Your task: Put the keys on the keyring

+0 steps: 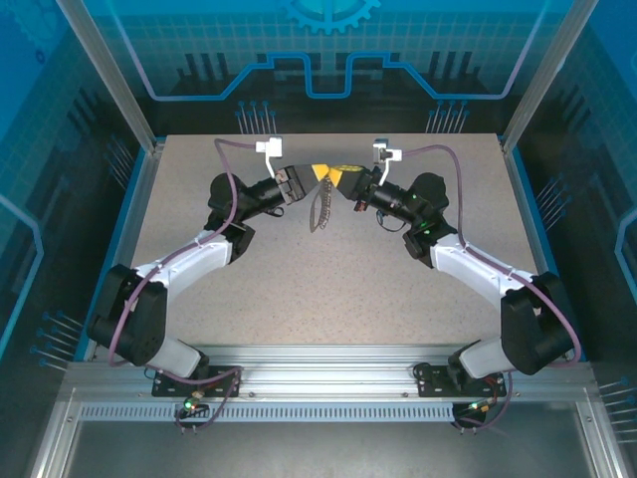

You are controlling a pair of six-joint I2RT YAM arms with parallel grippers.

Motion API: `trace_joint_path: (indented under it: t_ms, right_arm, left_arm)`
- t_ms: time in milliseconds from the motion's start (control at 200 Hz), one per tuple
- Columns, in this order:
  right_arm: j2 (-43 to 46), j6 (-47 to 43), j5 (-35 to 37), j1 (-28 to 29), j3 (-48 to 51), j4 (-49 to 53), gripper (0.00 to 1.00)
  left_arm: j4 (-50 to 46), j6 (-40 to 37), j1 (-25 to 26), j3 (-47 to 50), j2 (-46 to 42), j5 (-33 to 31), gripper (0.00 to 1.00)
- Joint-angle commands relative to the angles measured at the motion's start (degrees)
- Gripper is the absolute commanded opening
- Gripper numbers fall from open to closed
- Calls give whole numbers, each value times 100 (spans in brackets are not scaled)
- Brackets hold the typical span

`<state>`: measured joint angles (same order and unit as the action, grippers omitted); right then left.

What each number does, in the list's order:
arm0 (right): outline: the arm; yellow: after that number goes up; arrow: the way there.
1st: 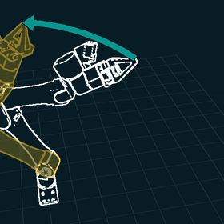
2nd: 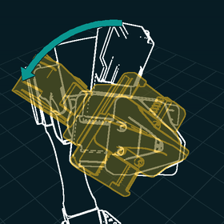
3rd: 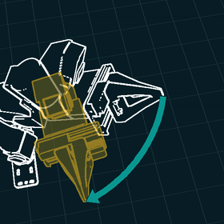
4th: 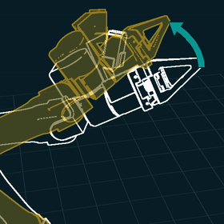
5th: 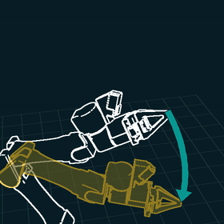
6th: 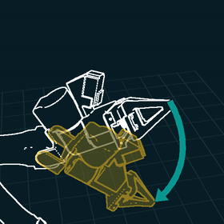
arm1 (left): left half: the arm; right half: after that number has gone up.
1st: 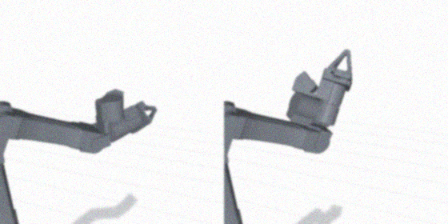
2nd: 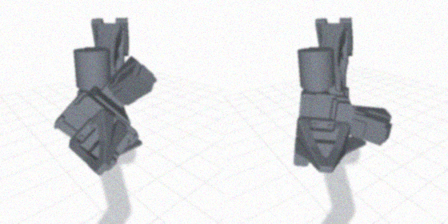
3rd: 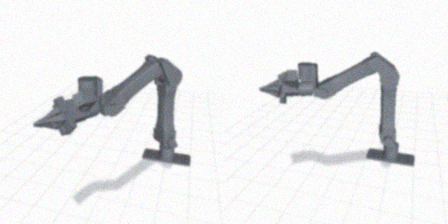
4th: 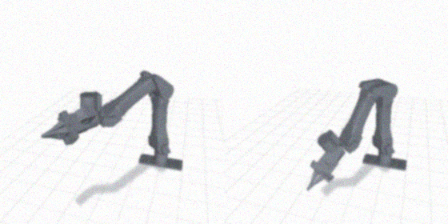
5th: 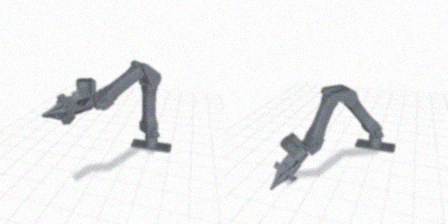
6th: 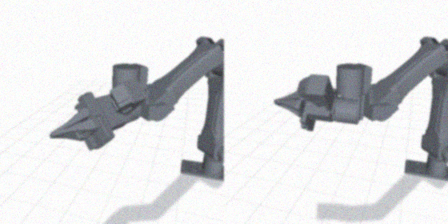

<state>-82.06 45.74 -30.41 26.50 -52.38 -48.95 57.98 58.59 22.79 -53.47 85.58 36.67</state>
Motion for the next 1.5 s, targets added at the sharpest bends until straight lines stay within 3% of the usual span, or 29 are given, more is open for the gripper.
trace_joint_path:
  t_ms: [0, 250, 395, 550, 645, 665, 725, 775, 930, 1200, 1491]
  right_arm:
    - [186, 68, 24, -65, 68, -188, 0]
    - [260, 73, 35, -93, 121, -150, 0]
    - [300, 70, 55, -110, 167, -133, 0]
    - [322, 59, 40, -119, 167, -98, 0]
    - [361, 34, -4, -203, 167, 62, 0]
    - [389, 31, -20, -249, 167, 148, 0]
    - [481, 50, -91, -459, 167, 452, 26]
    - [556, 126, -266, -698, 241, 525, 38]
    - [823, -83, -1010, -1200, 300, 1136, 54]
    - [1106, -922, -2014, -1332, 2, 2154, 53]
    - [962, -917, -2395, -1237, -118, 1917, 49]
  left_arm:
    - [276, -55, 68, 17, -62, 34, 31]
    - [257, -101, 93, 113, -146, 7, 26]
    - [207, -134, 120, 91, -140, 16, 17]
    - [160, -189, 147, 48, -127, 42, 0]
    - [-4, -337, 147, -27, -136, 126, 0]
    - [-92, -401, 147, -58, -150, 165, 0]
    - [-474, -685, 138, -218, -184, 315, 0]
    - [-870, -966, 130, -389, -204, 513, 0]
    - [-2602, -2200, 99, -1107, -197, 1118, 0]
    - [-4979, -4104, 68, -2150, -34, 1453, 0]
    - [-5614, -4706, 68, -2524, 99, 1493, 0]
